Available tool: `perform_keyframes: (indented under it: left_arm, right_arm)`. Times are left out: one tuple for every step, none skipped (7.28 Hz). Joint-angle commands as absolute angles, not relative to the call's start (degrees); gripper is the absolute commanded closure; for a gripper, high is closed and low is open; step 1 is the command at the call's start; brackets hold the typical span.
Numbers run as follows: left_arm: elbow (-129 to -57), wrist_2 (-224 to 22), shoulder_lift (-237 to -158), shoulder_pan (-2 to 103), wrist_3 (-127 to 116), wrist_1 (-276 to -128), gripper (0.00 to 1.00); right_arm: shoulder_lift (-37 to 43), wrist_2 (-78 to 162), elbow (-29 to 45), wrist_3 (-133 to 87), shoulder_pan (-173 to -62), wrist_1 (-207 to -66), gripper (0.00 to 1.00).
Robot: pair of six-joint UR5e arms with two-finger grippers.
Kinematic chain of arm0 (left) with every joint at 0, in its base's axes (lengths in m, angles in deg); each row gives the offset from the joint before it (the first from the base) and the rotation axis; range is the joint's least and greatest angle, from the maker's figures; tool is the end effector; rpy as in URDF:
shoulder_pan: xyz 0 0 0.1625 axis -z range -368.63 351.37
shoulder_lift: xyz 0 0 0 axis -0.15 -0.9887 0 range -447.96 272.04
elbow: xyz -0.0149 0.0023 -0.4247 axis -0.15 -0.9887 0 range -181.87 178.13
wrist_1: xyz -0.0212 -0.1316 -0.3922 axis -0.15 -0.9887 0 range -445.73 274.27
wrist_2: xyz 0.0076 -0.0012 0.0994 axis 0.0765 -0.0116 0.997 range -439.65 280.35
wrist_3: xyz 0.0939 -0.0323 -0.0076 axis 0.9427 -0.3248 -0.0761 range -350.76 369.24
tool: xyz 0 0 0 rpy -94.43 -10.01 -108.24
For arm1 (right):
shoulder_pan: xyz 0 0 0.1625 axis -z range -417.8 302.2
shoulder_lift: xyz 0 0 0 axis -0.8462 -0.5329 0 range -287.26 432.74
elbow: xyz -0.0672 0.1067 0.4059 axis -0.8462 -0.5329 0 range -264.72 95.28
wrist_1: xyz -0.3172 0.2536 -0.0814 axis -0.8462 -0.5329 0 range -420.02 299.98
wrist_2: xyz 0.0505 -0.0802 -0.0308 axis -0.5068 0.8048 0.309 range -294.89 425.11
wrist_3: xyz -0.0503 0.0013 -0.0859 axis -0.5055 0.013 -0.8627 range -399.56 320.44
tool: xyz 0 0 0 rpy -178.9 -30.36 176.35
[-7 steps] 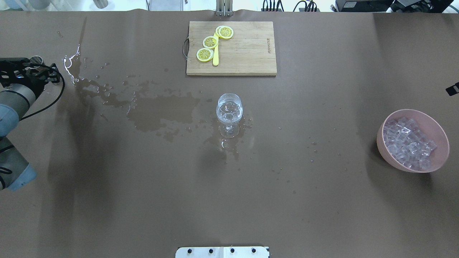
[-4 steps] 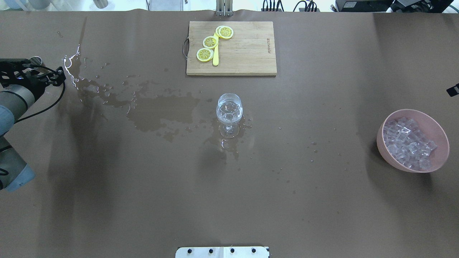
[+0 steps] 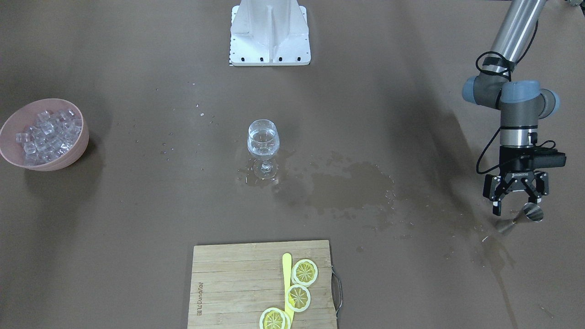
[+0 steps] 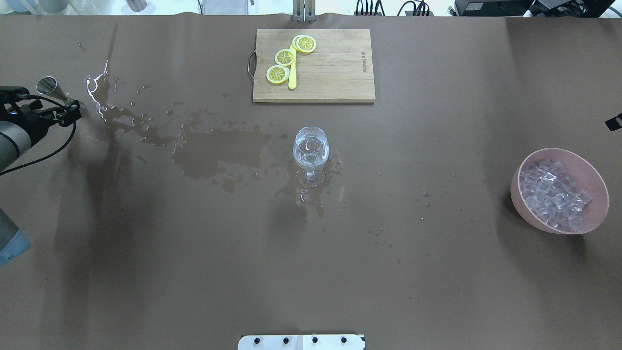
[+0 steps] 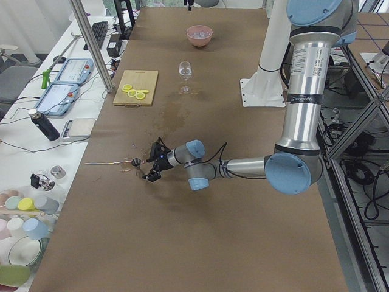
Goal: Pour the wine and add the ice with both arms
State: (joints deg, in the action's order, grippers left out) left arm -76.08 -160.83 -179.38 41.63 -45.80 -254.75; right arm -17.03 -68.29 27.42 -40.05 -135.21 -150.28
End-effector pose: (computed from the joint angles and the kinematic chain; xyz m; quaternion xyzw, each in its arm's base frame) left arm 0.2195 -0.4964 0.6367 0.4087 0.3484 -0.1529 0.8296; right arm -0.0422 -0.4864 0.4678 0.1389 -0.3796 -0.1744 0.8979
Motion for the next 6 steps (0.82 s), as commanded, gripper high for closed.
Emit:
perform_keyframes:
  left_arm:
    - [-83.05,-177.73,-172.46,48.20,-45.70,-253.88,0.02]
    - [-84.21,-188.78,-171.21,53.98,-45.70,-252.22,0.02]
    - [-84.13,-199.07,-171.28,58.91,-45.70,-250.28,0.02]
    - [-84.48,-208.05,-171.54,63.83,-45.70,-247.74,0.02]
    - [-85.09,-213.80,-171.55,66.15,-45.70,-244.84,0.02]
    - [-86.40,-214.90,-171.20,66.17,-45.61,-242.21,0.02]
  right_arm:
    - [-16.56,-66.55,27.43,-36.25,-134.45,-150.19,0.00]
    - [-16.38,-65.85,27.60,-32.74,-132.88,-150.19,0.00]
    - [-16.38,-64.45,27.86,-27.22,-130.42,-150.19,0.00]
    - [-16.47,-64.00,28.04,-24.81,-127.96,-150.19,0.00]
    - [-18.12,-63.91,27.78,-24.62,-126.37,-150.28,0.00]
    - [-20.31,-64.43,28.13,-24.44,-125.22,-150.19,0.00]
